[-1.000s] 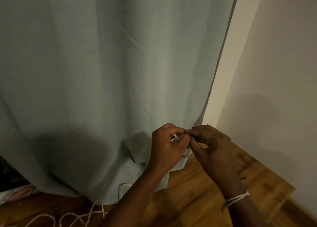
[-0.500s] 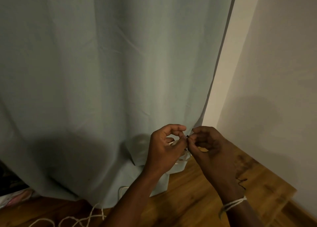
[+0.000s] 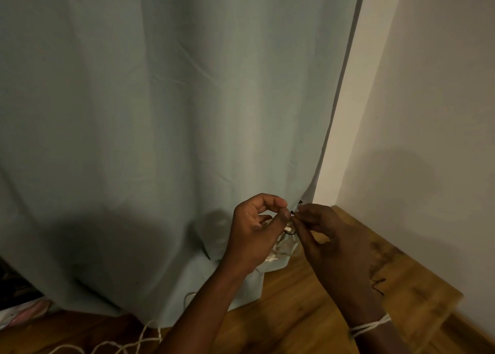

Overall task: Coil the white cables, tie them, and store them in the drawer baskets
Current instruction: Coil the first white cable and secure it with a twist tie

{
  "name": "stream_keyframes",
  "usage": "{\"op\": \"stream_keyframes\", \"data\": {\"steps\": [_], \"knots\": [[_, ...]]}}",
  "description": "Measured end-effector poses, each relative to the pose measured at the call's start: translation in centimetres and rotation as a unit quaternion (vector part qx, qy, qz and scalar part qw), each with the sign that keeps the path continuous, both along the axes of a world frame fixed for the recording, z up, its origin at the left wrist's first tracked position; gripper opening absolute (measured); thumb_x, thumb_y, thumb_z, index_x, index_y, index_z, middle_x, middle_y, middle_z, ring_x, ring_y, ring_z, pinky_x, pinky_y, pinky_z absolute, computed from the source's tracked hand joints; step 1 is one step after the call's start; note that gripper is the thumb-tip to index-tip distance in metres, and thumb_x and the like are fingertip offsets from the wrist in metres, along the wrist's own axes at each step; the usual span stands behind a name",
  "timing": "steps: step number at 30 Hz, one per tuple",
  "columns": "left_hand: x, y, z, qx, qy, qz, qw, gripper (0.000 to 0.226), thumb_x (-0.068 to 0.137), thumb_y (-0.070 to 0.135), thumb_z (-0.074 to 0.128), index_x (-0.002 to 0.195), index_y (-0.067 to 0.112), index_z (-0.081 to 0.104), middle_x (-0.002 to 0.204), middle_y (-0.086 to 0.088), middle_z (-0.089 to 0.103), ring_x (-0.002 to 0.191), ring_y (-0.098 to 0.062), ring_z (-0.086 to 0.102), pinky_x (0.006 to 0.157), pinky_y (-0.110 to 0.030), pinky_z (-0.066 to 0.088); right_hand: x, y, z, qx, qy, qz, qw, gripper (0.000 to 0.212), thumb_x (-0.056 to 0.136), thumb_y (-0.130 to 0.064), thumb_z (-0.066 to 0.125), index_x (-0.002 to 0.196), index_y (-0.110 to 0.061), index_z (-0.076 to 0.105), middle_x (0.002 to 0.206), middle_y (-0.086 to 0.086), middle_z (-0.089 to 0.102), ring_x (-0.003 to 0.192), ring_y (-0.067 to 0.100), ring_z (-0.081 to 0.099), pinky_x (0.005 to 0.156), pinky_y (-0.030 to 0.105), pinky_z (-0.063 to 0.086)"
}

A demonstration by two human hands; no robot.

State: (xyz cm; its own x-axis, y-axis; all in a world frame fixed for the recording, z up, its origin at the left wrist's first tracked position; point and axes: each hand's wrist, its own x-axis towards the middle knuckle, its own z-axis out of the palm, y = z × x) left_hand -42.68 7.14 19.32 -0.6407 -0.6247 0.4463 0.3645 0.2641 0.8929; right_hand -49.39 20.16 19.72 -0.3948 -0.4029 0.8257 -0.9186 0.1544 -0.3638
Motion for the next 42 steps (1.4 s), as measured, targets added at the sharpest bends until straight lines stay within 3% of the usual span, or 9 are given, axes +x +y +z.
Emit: {"op": "stream_keyframes", "data": {"steps": [4, 9, 14, 20, 25, 28, 33, 38, 42], "knots": [[0.1, -0.3, -0.1, 0.013, -0.002, -0.002, 1.000, 0.007, 0.078, 0.021, 0.072, 0.085, 0.021, 0.071, 0.087, -0.004, 0.074, 0.083, -0.029, 0.072, 0.079, -0.047, 0.060, 0.1, 0.0, -0.2, -0.001, -0.004, 0.011, 1.000, 0.029, 0.078, -0.015, 0.075, 0.106, -0.012, 0.073, 0.097, -0.001, 0.077, 0.083, 0.002, 0.068, 0.071, 0.016, 0.059], [0.2, -0.5, 0.0, 0.022, 0.003, -0.009, 1.000, 0.012, 0.075, 0.019, 0.076, 0.084, 0.024, 0.070, 0.086, -0.005, 0.072, 0.082, -0.030, 0.072, 0.075, -0.045, 0.061, -0.1, 0.2, -0.2, -0.035, -0.134, 0.057, 0.989, 0.035, 0.078, -0.019, 0.079, 0.112, -0.023, 0.069, 0.096, -0.015, 0.074, 0.086, -0.003, 0.071, 0.075, 0.013, 0.058], [0.1, -0.7, 0.1, 0.005, -0.017, -0.003, 1.000, 0.010, 0.078, 0.020, 0.076, 0.084, 0.024, 0.069, 0.087, -0.004, 0.073, 0.083, -0.029, 0.072, 0.076, -0.046, 0.061, -0.5, 0.1, 0.2, -0.043, -0.220, 0.111, 0.968, 0.034, 0.079, -0.029, 0.073, 0.112, -0.030, 0.067, 0.088, -0.015, 0.077, 0.084, 0.001, 0.073, 0.078, 0.015, 0.057], [-0.1, -0.8, -0.2, -0.002, -0.028, -0.006, 1.000, 0.010, 0.079, 0.020, 0.075, 0.087, 0.023, 0.069, 0.088, -0.006, 0.073, 0.084, -0.028, 0.072, 0.077, -0.046, 0.061, -1.1, -0.2, 0.2, -0.062, -0.263, 0.132, 0.954, 0.028, 0.082, -0.012, 0.074, 0.103, -0.029, 0.070, 0.085, -0.014, 0.077, 0.080, 0.001, 0.073, 0.072, 0.010, 0.055], [-0.3, -1.0, -0.4, -0.002, -0.031, -0.009, 0.999, 0.012, 0.082, 0.014, 0.074, 0.085, 0.024, 0.069, 0.088, -0.008, 0.073, 0.082, -0.029, 0.072, 0.075, -0.042, 0.062, -1.4, -0.4, 0.2, -0.063, -0.304, 0.153, 0.938, 0.021, 0.077, -0.014, 0.076, 0.094, -0.027, 0.073, 0.083, -0.015, 0.077, 0.077, 0.003, 0.073, 0.067, 0.010, 0.055], [-0.2, -1.0, -0.5, -0.004, -0.030, -0.012, 0.999, 0.011, 0.081, 0.015, 0.075, 0.086, 0.023, 0.069, 0.088, -0.008, 0.073, 0.081, -0.028, 0.072, 0.072, -0.039, 0.061, -1.6, -0.6, 0.2, -0.052, -0.304, 0.160, 0.938, 0.017, 0.073, -0.025, 0.073, 0.090, -0.024, 0.076, 0.082, -0.015, 0.076, 0.076, 0.004, 0.072, 0.066, 0.012, 0.055], [-0.1, -1.2, -0.6, -0.002, -0.030, -0.013, 0.999, 0.011, 0.082, 0.013, 0.075, 0.085, 0.020, 0.068, 0.087, -0.008, 0.073, 0.081, -0.028, 0.072, 0.071, -0.037, 0.061, -2.1, -0.9, -0.2, -0.021, -0.275, 0.163, 0.947, 0.010, 0.080, -0.023, 0.070, 0.087, -0.024, 0.077, 0.083, -0.014, 0.076, 0.076, 0.003, 0.071, 0.067, 0.010, 0.054], [-0.1, -1.3, -0.7, 0.001, -0.024, -0.002, 1.000, 0.013, 0.075, 0.026, 0.074, 0.085, 0.022, 0.069, 0.087, -0.007, 0.073, 0.082, -0.028, 0.072, 0.075, -0.044, 0.062, -1.4, -1.2, -0.5, 0.008, -0.160, 0.107, 0.981, 0.015, 0.088, -0.021, 0.065, 0.095, -0.033, 0.072, 0.085, -0.025, 0.070, 0.084, -0.005, 0.067, 0.071, 0.003, 0.049], [-0.2, -1.4, -0.7, -0.007, -0.017, 0.005, 1.000, 0.012, 0.077, 0.022, 0.076, 0.086, 0.021, 0.068, 0.087, -0.006, 0.073, 0.083, -0.027, 0.072, 0.076, -0.042, 0.062, -1.0, -1.4, -0.3, 0.027, -0.070, 0.068, 0.995, 0.013, 0.089, -0.014, 0.067, 0.093, -0.026, 0.071, 0.081, -0.025, 0.062, 0.085, -0.005, 0.063, 0.070, 0.002, 0.047]]}}
